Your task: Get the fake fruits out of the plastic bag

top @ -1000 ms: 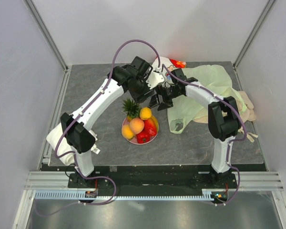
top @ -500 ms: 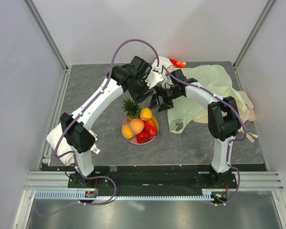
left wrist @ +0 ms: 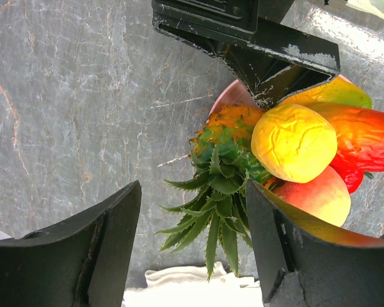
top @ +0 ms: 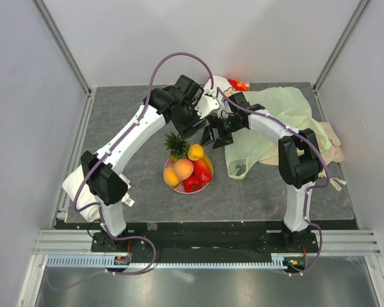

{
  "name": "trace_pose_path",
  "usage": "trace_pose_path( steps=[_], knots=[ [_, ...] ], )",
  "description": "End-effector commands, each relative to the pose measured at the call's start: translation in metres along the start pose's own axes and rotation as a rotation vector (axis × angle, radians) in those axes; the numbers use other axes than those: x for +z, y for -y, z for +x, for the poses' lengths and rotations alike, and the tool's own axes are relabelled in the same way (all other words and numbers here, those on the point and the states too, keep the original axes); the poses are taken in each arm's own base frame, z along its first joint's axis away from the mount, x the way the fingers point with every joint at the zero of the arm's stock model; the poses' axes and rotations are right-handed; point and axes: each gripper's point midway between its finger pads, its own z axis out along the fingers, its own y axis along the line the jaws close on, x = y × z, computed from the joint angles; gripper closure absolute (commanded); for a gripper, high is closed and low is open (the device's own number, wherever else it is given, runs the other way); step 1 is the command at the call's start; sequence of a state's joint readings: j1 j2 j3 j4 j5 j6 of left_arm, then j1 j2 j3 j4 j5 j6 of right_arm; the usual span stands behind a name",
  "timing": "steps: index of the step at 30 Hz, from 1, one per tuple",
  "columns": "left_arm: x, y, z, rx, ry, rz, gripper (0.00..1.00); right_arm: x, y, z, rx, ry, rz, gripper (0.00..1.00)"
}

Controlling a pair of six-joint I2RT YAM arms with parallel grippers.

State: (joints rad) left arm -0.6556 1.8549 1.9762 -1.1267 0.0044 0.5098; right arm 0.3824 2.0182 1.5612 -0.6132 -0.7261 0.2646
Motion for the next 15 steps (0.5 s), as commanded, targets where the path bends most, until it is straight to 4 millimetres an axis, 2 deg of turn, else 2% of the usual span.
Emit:
trace_pose_path(
  steps=[1,6,12,15],
  knots=[
    [-0.003,-0.009,-0.011,-0.032,0.041,-0.028,0.27,0.001,0.003,-0.011,-0.030,0.017,0.019,0.02],
    [-0.004,-0.008,-0.010,-0.030,0.040,-0.027,0.27,0.002,0.006,-0.012,-0.033,0.015,0.021,0.02],
    [-0.005,-0.008,-0.009,-0.032,0.042,-0.028,0.27,-0.010,-0.011,-0.018,-0.058,0.039,-0.008,0.02],
    [-0.004,-0.008,-0.009,-0.033,0.040,-0.028,0.27,-0.013,-0.015,-0.014,-0.058,0.034,-0.017,0.02]
  ],
)
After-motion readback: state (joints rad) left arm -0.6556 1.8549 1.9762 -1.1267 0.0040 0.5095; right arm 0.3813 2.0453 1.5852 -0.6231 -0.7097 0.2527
